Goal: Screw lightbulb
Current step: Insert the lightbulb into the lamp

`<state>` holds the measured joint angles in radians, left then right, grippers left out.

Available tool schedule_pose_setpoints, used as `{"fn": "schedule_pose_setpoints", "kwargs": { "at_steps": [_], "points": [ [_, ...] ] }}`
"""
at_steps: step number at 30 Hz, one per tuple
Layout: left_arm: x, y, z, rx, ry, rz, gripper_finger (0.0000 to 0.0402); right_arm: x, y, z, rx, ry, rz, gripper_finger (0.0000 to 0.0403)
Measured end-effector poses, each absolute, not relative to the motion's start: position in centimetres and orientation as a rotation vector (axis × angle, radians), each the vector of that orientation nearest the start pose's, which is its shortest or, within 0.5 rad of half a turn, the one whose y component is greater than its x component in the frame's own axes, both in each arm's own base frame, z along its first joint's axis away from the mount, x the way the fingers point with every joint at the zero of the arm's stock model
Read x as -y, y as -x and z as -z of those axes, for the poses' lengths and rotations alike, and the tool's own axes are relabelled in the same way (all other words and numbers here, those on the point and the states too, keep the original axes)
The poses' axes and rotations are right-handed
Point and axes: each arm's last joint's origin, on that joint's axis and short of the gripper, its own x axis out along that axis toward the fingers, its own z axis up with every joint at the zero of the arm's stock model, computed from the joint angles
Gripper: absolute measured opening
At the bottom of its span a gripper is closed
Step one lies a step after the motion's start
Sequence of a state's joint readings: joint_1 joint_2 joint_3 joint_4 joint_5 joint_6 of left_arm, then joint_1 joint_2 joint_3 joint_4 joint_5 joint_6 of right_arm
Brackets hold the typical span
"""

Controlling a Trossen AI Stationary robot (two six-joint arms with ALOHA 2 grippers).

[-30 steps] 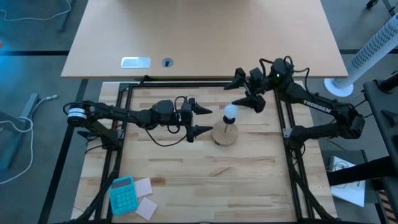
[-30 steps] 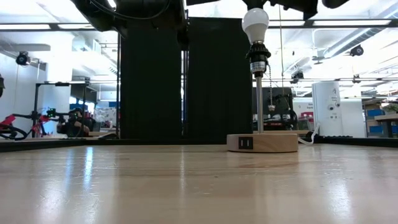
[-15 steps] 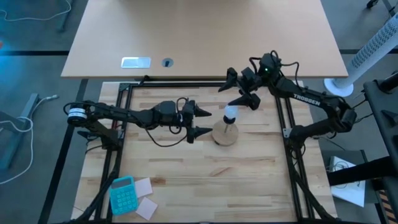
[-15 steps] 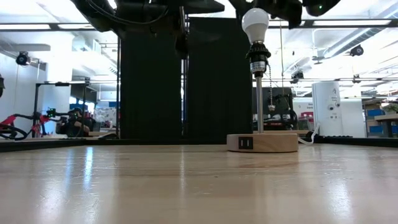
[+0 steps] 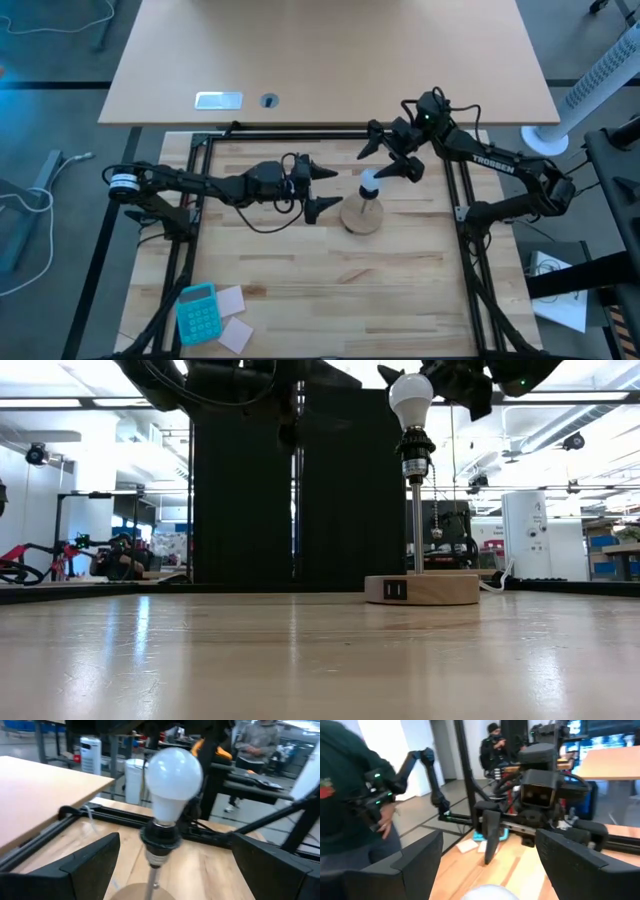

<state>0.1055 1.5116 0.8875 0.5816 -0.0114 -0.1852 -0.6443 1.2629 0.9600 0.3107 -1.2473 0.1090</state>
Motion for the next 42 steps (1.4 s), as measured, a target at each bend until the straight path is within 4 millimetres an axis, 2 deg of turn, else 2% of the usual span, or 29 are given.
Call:
{"fn": "schedule_pose_setpoints", "kwargs": {
  "at_steps": [7, 15, 23, 30, 36, 42],
  "points": [
    [-3.6, -33.4, -26.7, -0.041, 0.194, -0.129, 0.0371, 14.1, -22.9, -33.7, -0.05, -0.123, -0.578, 0.0347],
    [-3.8, -33.3, -26.4, -0.06, 0.204, -0.164, 0.0371, 13.4, -22.0, -34.4, -0.049, -0.114, -0.568, 0.0353],
    [-3.9, -33.3, -26.1, -0.086, 0.197, -0.216, 0.0371, 12.8, -21.0, -35.5, -0.089, -0.099, -0.406, 0.036],
    [-3.9, -33.3, -26.1, -0.089, 0.199, -0.216, 0.0371, 11.2, -20.2, -36.3, -0.192, -0.03, -0.308, 0.036],
    [-4.0, -33.3, -26.0, -0.094, 0.195, -0.227, 0.0371, 10.2, -20.5, -36.1, -0.217, -0.029, -0.346, 0.036],
    [-4.0, -33.3, -26.1, -0.091, 0.194, -0.242, 0.0371, 9.9, -20.9, -35.3, -0.289, 0.023, -0.259, 0.036]
  ]
}}
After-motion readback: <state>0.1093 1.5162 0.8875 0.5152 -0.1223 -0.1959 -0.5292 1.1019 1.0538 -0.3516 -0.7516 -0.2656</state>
